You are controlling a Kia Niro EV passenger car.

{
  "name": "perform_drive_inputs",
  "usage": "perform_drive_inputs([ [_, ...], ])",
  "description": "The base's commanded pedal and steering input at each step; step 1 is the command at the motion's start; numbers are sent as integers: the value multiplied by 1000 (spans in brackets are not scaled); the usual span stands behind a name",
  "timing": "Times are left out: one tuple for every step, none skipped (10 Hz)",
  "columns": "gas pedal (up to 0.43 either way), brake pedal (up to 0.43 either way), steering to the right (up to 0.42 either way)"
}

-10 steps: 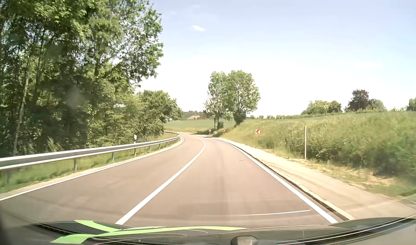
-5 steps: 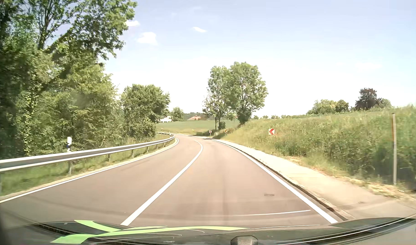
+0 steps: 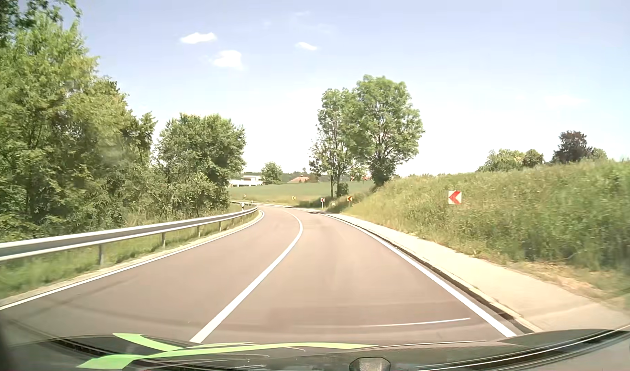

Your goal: Follow the waypoints while adhering to traffic rules and regulations

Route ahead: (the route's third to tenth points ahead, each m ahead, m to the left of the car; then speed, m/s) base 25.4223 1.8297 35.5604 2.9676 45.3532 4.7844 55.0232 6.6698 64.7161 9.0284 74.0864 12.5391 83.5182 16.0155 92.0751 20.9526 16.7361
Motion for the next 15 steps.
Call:
perform_drive_inputs([
  [79, 0, -12],
  [79, 0, -12],
  [87, 0, -12],
  [110, 0, -12],
  [110, 0, -13],
  [118, 0, -13],
  [130, 0, -14],
  [130, 0, -15],
  [130, 0, -15],
  [130, 0, -17],
  [130, 0, -17],
  [130, 0, -17],
  [79, 0, -17],
  [0, 0, -18],
  [0, 0, -20],
])
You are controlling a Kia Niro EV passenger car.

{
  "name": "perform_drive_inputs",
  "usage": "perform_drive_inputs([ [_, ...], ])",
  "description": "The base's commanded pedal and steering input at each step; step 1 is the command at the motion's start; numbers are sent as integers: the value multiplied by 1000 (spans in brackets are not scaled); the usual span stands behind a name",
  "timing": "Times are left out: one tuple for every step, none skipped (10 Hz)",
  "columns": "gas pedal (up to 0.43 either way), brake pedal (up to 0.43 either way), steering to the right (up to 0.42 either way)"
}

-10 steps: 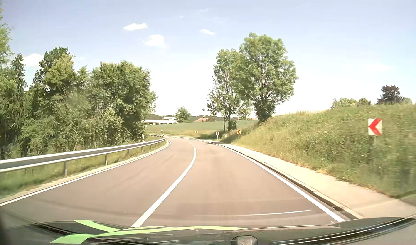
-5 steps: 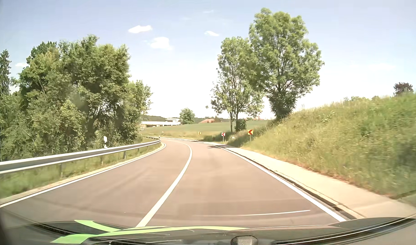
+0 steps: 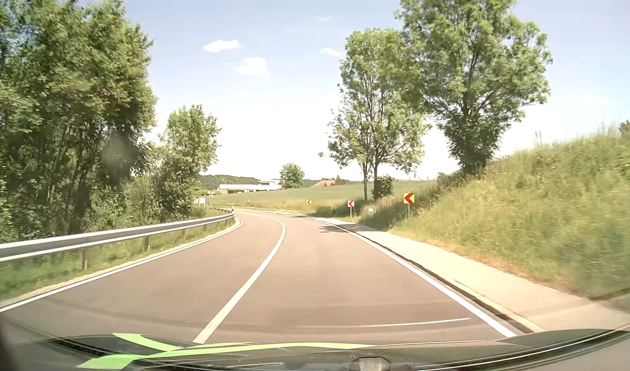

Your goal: Follow the waypoints while adhering to traffic rules and regulations

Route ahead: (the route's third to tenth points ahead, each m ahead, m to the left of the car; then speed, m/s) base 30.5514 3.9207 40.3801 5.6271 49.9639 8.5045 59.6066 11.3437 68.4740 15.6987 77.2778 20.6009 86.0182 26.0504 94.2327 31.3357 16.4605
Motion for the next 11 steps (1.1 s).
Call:
perform_drive_inputs([
  [0, 0, -23],
  [0, 0, -25],
  [0, 0, -26],
  [0, 0, -27],
  [28, 0, -26],
  [67, 0, -26],
  [79, 0, -26],
  [87, 0, -26],
  [87, 0, -26],
  [98, 0, -27],
  [98, 0, -29],
])
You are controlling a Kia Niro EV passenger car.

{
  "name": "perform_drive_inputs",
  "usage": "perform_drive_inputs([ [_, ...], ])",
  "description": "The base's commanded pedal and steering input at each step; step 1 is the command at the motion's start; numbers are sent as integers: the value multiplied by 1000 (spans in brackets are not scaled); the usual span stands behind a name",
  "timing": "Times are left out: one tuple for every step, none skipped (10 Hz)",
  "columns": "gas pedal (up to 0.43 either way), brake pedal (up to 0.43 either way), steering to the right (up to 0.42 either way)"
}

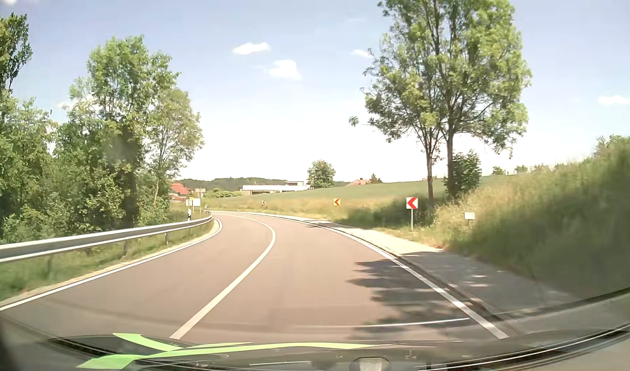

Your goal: Follow the waypoints while adhering to traffic rules and regulations

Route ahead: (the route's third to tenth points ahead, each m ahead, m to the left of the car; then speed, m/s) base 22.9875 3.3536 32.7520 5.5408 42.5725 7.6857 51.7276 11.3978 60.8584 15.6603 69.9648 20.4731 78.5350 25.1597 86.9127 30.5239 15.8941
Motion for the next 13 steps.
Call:
perform_drive_inputs([
  [98, 0, -31],
  [98, 0, -35],
  [98, 0, -38],
  [98, 0, -40],
  [87, 0, -40],
  [87, 0, -40],
  [87, 0, -41],
  [87, 0, -42],
  [98, 0, -43],
  [98, 0, -45],
  [110, 0, -46],
  [118, 0, -47],
  [118, 0, -48],
])
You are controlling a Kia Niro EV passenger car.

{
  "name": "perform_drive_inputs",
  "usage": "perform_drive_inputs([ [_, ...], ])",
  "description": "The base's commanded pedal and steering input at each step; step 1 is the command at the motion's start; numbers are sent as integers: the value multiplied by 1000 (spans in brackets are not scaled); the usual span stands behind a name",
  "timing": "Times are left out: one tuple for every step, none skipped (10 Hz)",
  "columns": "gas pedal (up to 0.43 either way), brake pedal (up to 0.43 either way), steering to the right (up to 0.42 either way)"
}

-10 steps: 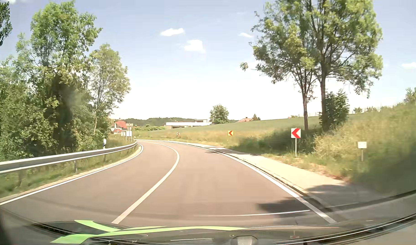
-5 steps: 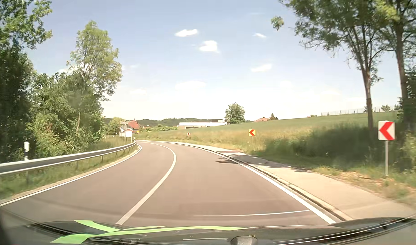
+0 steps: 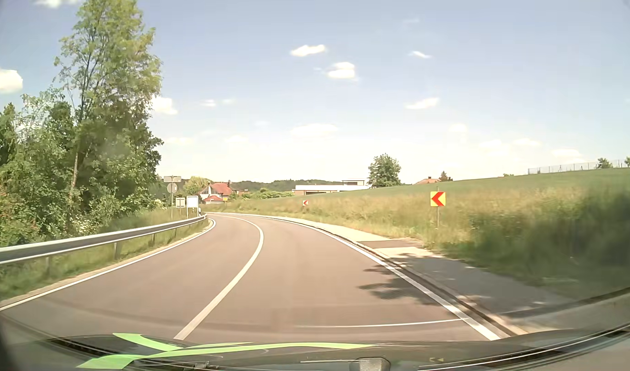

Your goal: Follow the waypoints while adhering to traffic rules and regulations

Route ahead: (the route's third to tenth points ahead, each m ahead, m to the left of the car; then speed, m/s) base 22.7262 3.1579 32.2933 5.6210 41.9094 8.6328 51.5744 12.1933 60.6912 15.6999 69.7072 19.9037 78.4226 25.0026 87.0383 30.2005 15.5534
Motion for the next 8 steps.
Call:
perform_drive_inputs([
  [130, 0, -48],
  [138, 0, -49],
  [138, 0, -49],
  [138, 0, -49],
  [138, 0, -49],
  [150, 0, -49],
  [150, 0, -49],
  [150, 0, -49],
])
